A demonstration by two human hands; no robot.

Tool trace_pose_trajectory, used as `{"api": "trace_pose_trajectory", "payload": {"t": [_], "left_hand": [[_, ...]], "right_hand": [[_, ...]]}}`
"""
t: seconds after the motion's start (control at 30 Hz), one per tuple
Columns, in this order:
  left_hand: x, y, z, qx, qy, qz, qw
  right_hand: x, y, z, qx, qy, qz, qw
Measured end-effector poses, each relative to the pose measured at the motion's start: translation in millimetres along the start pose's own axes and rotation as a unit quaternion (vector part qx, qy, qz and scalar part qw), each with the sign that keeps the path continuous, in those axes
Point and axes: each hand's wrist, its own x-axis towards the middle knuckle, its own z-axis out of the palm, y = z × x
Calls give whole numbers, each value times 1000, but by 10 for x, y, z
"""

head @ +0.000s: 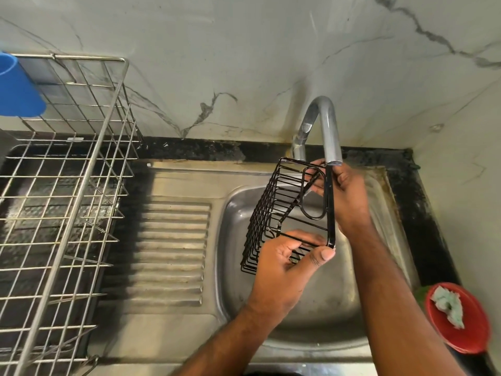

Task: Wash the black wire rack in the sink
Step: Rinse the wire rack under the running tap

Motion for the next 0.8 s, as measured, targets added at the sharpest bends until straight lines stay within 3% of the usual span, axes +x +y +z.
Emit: {"api": "trace_pose_trajectory", "payload": {"t": [0.8], "left_hand": [[-2,0,-65,24,-6,-5,1000]], "right_hand": [[-52,-39,-6,-69,32,-52,996]]}}
